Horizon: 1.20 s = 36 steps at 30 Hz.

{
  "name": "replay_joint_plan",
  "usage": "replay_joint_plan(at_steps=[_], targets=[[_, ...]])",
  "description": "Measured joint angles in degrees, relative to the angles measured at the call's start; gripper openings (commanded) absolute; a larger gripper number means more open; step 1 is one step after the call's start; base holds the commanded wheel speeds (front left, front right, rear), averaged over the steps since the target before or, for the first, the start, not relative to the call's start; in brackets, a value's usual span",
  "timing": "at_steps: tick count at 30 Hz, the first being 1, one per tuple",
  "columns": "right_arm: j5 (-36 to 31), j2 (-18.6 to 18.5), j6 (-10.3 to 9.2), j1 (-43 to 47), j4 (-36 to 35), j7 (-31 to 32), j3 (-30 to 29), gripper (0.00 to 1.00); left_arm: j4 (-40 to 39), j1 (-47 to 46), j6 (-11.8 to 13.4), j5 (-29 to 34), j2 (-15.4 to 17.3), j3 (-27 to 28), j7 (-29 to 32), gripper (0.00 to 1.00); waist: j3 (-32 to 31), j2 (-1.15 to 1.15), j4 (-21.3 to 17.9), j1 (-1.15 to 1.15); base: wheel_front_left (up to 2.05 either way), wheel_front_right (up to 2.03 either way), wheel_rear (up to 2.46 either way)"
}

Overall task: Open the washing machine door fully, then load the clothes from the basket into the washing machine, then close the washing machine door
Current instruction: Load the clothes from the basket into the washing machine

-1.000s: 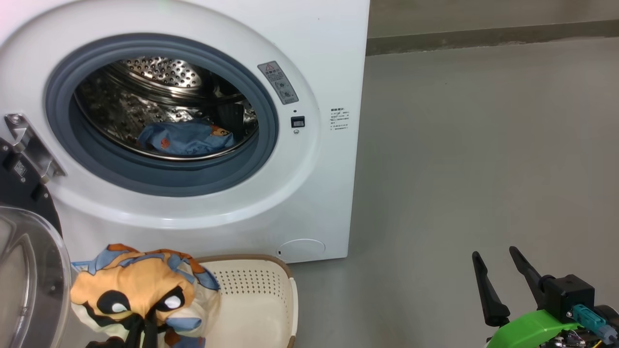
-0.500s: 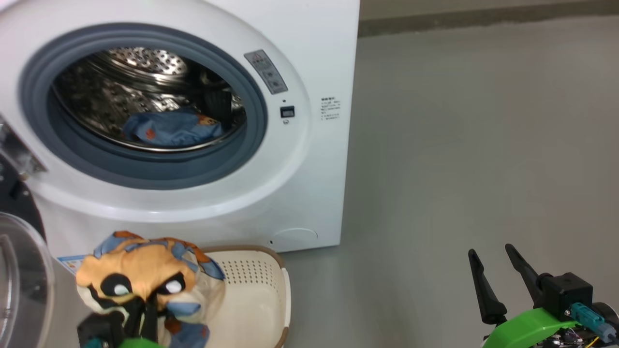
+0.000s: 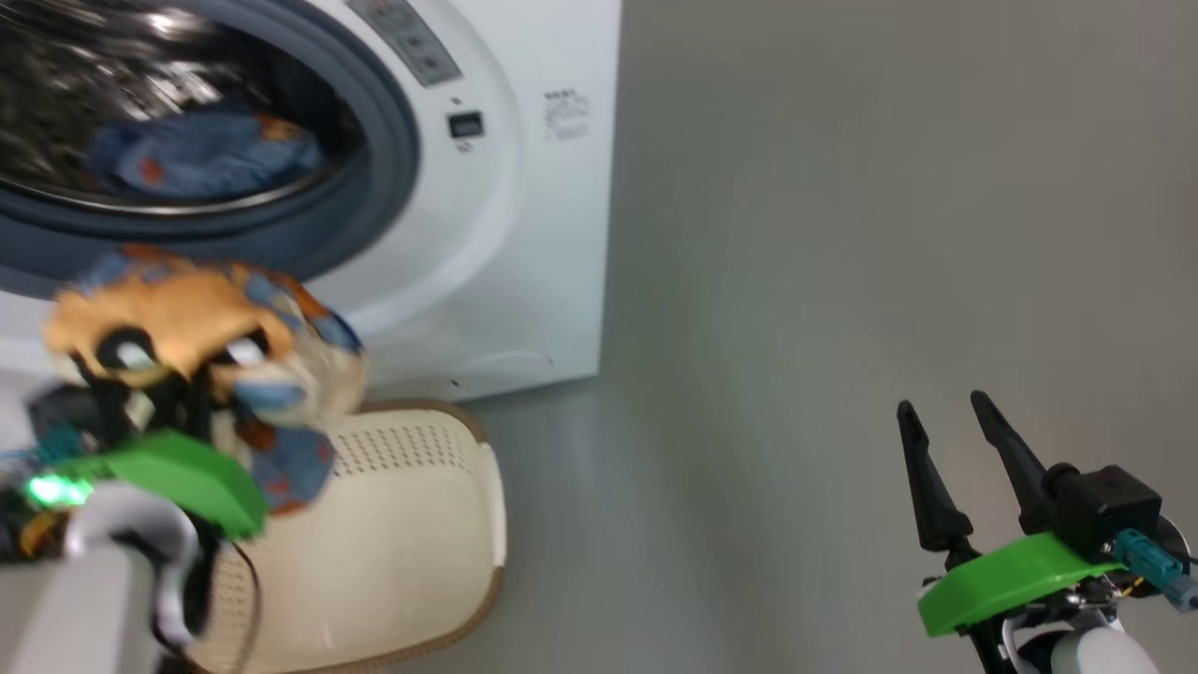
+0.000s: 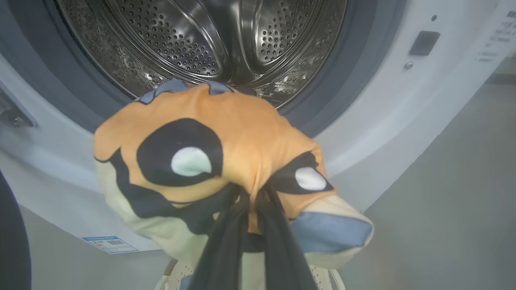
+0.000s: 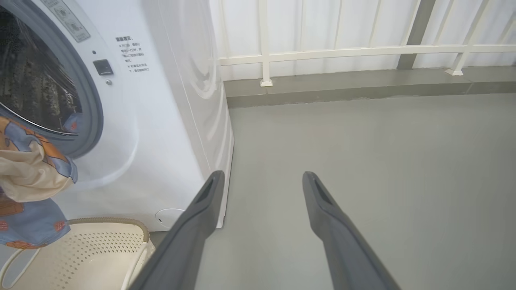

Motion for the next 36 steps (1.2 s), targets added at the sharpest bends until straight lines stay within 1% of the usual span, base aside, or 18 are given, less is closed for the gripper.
replay_joint_plan(at_steps=[2, 7, 10, 12, 13, 17, 23, 29, 34, 36], targets=[[1.0, 0.0, 0.0, -1.0, 0.8, -0.8, 0.4, 1.0, 1.5, -3.7, -0.8, -0.1, 1.3, 0.4, 1.2, 0.0, 1.9, 0.0, -1.0, 0.0, 0.0, 0.0, 0.0], [2.2, 0.0, 0.0, -3.8, 3.1, -3.2, 2.3, 1.0, 4.3, -11.9, -1.6, -0.5, 4.3, 1.5, 2.6, 0.0, 6.4, 0.0, -3.6, 0.01, 0.0, 0.0, 0.0], [4.6, -0.1, 0.0, -5.4, 4.7, -4.9, 3.3, 1.0, 5.8, -16.9, -1.9, -0.6, 6.2, 1.8, 4.2, 0.0, 9.1, 0.0, -5.2, 0.0, 0.0, 0.0, 0.0], [5.7, -0.1, 0.0, -6.6, 5.8, -5.9, 4.4, 1.0, 6.9, -20.0, -2.7, -0.6, 7.6, 1.8, 5.1, 0.0, 10.8, 0.0, -6.2, 0.0, 0.0, 0.0, 0.0], [5.7, -0.1, 0.0, -6.6, 5.8, -5.9, 4.4, 1.0, 6.9, -20.0, -2.7, -0.6, 7.6, 1.8, 5.1, 0.0, 10.8, 0.0, -6.2, 0.0, 0.0, 0.0, 0.0], [7.7, 0.0, 0.0, -8.8, 7.3, -7.7, 6.5, 1.0, 8.9, -25.8, -3.4, -0.3, 9.9, 2.0, 6.1, 0.0, 14.4, 0.0, -8.1, 0.0, 0.0, 0.0, 0.0], [8.1, -0.1, 0.0, -11.3, 9.2, -9.2, 7.6, 1.0, 11.8, -33.9, -4.4, -0.2, 12.7, 2.4, 6.3, 0.0, 19.2, 0.0, -10.6, 0.0, 0.0, 0.0, 0.0], [8.6, -0.1, 0.0, -12.2, 10.2, -10.0, 7.7, 1.0, 12.3, -42.6, -4.9, 1.3, 15.7, 2.4, 2.7, 0.0, 23.4, 0.0, -12.2, 0.0, 0.0, 0.0, 0.0], [10.1, 0.0, 0.0, -14.0, 10.5, -10.5, 8.1, 1.0, 12.3, -50.7, -5.4, 2.3, 19.1, 3.9, -3.6, 0.0, 26.8, 0.0, -13.1, 0.0, 0.0, 0.0, 0.0], [11.0, 0.0, 0.0, -14.4, 10.9, -11.0, 8.1, 1.0, 12.3, -53.0, -5.5, 3.5, 20.6, 3.9, -6.2, 0.0, 28.0, 0.0, -13.5, 0.0, 0.0, 0.0, 0.0]])
